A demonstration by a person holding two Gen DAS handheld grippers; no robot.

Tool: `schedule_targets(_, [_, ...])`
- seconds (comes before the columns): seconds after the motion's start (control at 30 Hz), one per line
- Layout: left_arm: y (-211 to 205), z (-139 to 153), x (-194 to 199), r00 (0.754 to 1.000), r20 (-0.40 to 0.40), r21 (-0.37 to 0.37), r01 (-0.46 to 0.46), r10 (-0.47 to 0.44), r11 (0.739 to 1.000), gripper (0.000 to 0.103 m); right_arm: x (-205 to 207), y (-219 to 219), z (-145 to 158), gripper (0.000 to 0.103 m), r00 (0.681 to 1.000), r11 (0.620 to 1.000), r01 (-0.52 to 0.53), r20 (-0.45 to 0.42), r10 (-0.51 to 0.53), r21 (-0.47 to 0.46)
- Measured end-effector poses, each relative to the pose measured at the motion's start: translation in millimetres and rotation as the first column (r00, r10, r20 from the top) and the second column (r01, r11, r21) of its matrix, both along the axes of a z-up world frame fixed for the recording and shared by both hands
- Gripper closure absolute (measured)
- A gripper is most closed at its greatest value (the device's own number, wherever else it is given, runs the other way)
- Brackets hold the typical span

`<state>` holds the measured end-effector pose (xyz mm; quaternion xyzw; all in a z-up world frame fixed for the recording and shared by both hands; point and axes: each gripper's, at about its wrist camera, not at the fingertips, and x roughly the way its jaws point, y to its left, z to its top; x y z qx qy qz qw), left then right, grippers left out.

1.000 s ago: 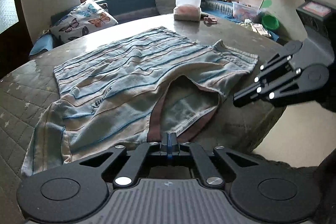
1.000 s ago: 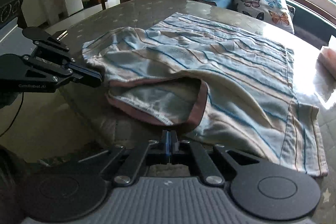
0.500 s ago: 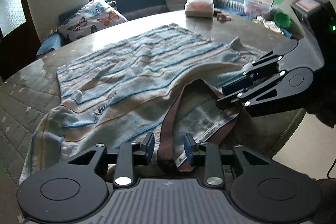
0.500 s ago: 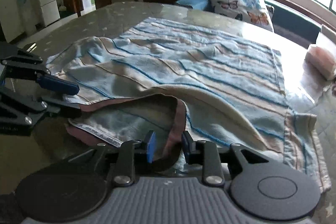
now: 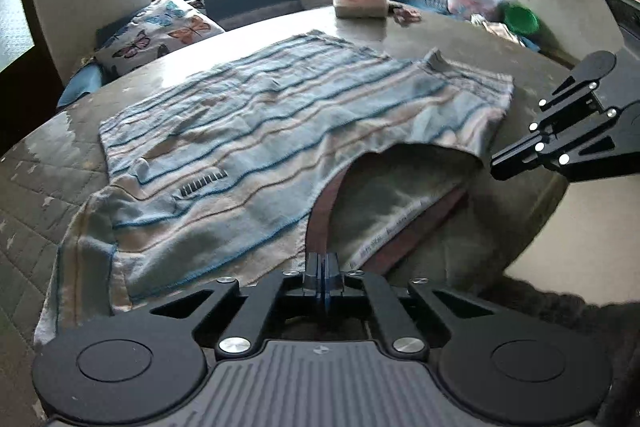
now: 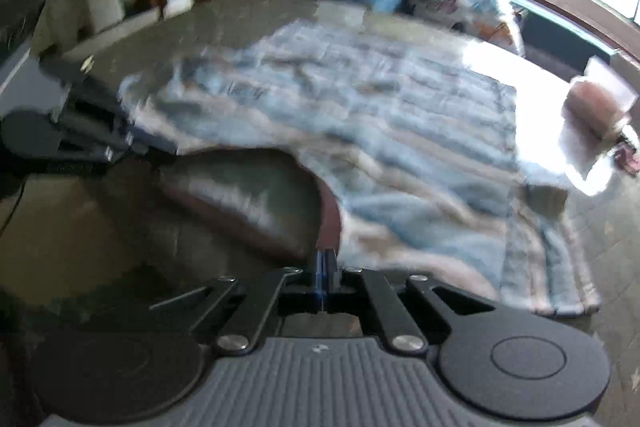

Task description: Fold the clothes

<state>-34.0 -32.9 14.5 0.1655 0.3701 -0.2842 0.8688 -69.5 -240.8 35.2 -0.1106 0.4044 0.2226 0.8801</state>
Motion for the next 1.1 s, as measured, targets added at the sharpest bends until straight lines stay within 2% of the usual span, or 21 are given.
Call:
schedule_targets(0.23, [9,12,-1,1.0,-0.009,-0.023,0.022,-0.022,1.0,0.101,33,-1,5,0.096,1.0,0.999,0.014,0.02,-0.015,0.046])
schedule_targets(0.4, [16,28,13,0.999,0.013,-0.097,-0.044,0.046,0.994,0.097,57,-2,8,0.094,0.999,0.997,0.023,0.033,-0.026,0.079])
schedule_targets(0.57, [22,25,44,0.988,-0.007,-0.125,-0.157,0.157,0.98,0.097,84,15,-15,0.09,1.0,0.996,0.0,0.002,0.0,0.085])
schedule_targets(0.67, [33,19,66,0.971,-0.038,-0.137,-0.237,0.234,0.962,0.097,83,25,-28,0.09,0.999,0.996,-0.039,-0.022,0.041,0.075])
schedule_targets(0.77, [48,10,92,0.948,-0.073,-0.159,-0.318,0.31,0.935,0.091,75,31,-31,0.082,0.996,0.994,-0.089,-0.026,0.091,0.055])
schedule_targets(0.93, [73,-3,128,0.892,-0.098,-0.17,-0.452,0.441,0.876,0.091,74,26,-24,0.074,0.996,0.994,-0.089,-0.024,0.091,0.059])
schedule_targets(1.03, [94,-5,130,0.866,-0.151,-0.192,-0.499,0.477,0.845,0.091,79,18,-25,0.074,0.997,0.996,-0.061,-0.035,0.064,0.064])
schedule_targets(1.1, [105,4,118,0.869,-0.122,-0.209,-0.496,0.48,0.843,0.084,81,12,-27,0.071,0.998,0.997,-0.049,-0.047,0.053,0.067])
